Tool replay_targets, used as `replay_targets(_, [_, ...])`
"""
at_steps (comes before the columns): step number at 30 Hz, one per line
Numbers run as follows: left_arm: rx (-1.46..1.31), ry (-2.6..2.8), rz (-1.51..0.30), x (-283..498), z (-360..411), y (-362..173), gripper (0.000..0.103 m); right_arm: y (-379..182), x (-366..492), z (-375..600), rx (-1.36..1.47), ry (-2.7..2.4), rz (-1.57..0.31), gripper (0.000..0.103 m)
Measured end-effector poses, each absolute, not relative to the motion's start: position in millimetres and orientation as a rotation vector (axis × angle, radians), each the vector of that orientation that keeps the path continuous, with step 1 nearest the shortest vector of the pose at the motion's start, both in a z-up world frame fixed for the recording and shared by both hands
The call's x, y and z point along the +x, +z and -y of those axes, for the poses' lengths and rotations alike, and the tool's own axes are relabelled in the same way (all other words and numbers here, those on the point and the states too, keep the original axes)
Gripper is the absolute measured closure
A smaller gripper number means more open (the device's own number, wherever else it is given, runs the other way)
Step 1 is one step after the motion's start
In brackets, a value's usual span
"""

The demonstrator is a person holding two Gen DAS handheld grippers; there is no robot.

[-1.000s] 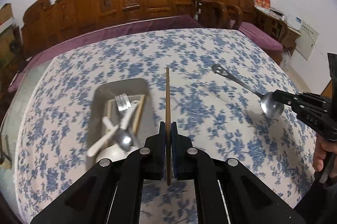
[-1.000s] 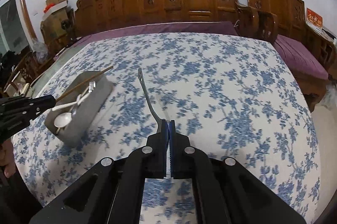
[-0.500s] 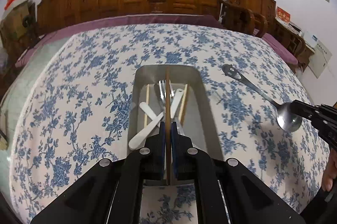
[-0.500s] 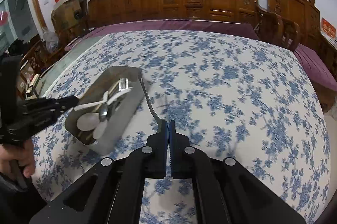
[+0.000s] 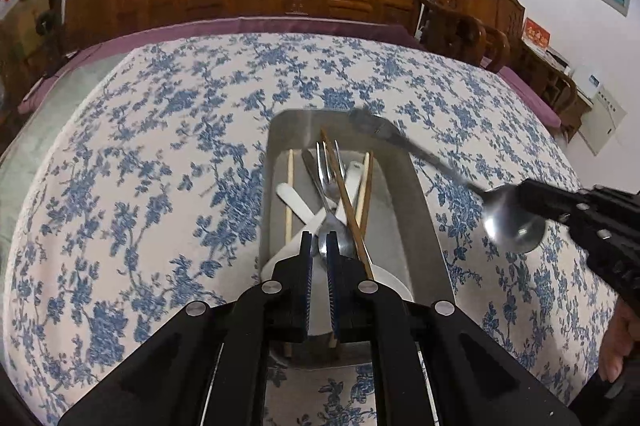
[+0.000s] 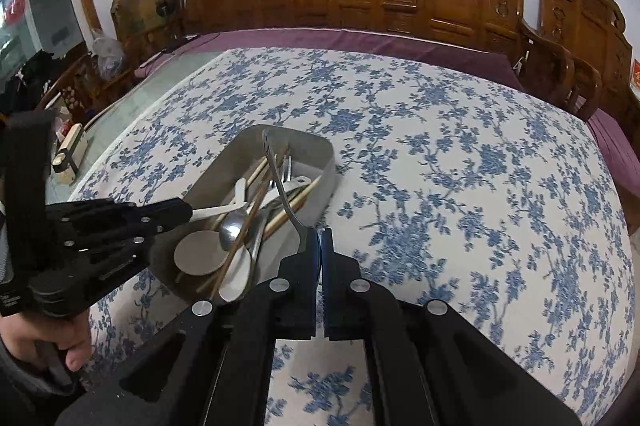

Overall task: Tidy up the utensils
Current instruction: 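Open the left tool to release the chopstick into the tray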

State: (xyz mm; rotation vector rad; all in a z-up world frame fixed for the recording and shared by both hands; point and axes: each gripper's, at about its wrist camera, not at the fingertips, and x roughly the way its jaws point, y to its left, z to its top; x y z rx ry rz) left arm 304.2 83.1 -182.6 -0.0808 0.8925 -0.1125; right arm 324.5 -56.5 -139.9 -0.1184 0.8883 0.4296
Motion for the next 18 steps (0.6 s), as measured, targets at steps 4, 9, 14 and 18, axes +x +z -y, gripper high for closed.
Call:
replay_targets(4, [-0.076, -0.092, -0.863, 303, -92, -174, 0.085, -149, 328, 40, -0.141, 0.428, -0.900, 0.100])
replay_targets(9, [-0.077, -0.068, -0.848, 305, -103, -168, 0.084, -159, 335, 21, -0.161, 0.423, -0.915, 0.100])
replay_targets(14, [-0.077, -0.037, -0.833, 307, -116, -163, 0.082, -165, 343, 6, -0.176, 0.405, -0.918, 0.100])
replay_targets(18, [-0.087, -0.023, -0.831, 308, -124, -162, 0.082, -171, 350, -1, -0.184, 0.360, -0.917, 0.100])
